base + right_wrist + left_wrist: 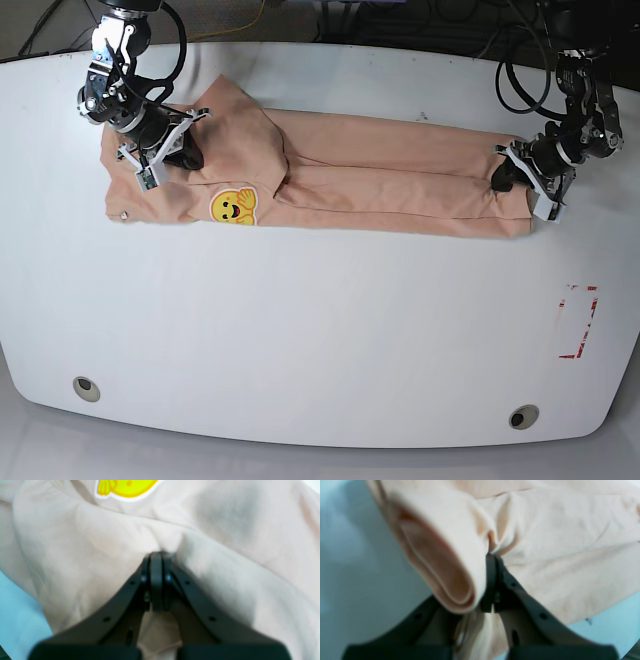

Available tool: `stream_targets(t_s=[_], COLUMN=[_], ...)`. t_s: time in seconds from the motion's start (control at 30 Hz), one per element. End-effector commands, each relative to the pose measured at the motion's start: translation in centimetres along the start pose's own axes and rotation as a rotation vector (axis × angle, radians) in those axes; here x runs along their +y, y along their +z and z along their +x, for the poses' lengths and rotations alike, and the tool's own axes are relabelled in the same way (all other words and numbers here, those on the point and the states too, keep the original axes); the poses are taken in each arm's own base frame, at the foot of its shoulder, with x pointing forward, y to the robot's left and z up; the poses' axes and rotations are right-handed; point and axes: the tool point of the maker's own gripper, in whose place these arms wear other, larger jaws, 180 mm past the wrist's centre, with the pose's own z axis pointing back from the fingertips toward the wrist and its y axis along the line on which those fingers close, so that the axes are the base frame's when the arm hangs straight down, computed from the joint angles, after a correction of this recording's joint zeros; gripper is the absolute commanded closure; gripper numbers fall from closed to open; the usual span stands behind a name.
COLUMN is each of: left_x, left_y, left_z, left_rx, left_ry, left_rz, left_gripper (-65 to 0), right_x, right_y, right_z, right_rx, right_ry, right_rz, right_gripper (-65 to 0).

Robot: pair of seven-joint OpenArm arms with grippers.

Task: Layout the t-shirt on the table in an organized manner, then fold the t-shirt properly
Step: 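Grasp the strip end with the left gripper, then fold the held strip end over toward the right gripper with the left gripper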

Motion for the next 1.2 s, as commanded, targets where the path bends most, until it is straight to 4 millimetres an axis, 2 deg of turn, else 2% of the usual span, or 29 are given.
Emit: stream_targets(t_s=[0.0, 0.17, 0.3, 0.47, 0.53, 0.77, 1.0, 1.17], left_x=[0.0, -1.2, -3.0, -5.4, -7.0, -10.2, -14.7, -18.0], left_y=[0.7, 1.6, 2.7, 3.7, 3.3, 2.1, 0.3, -0.6], left_z=[1.1, 3.4, 5.9, 7.5, 7.7, 7.8, 7.5, 8.4], left_rx=[-0.004, -0.059, -0.121, -0.168, -0.175, -0.15, -0.164, -0.205], left_ry=[-0.052, -0.122, -0.204, -0.285, -0.309, -0.356, -0.348, -0.322], left_rz=[0.015, 0.013, 0.005, -0.013, -0.046, -0.117, -0.225, -0.294], left_gripper=[-3.2, -2.7, -2.7, -2.7, -2.7, -2.7, -2.7, -2.7], right_x=[-0.9, -0.5, -0.3, -0.3, -0.3, -0.3, -0.3, -0.3], right_y=[0.3, 0.0, 0.0, 0.0, 0.0, 0.0, 0.1, 0.1], right_z=[-2.9, -2.9, -2.9, -3.0, -3.0, -3.0, -2.6, -2.4], right_rx=[0.141, 0.135, 0.134, 0.136, 0.136, 0.136, 0.128, 0.123], right_ry=[0.023, 0.013, 0.011, 0.01, 0.01, 0.01, 0.017, 0.019], right_rz=[-0.047, -0.039, -0.037, -0.037, -0.037, -0.037, -0.039, -0.039], right_gripper=[0.0, 0.0, 0.0, 0.0, 0.0, 0.0, 0.0, 0.0])
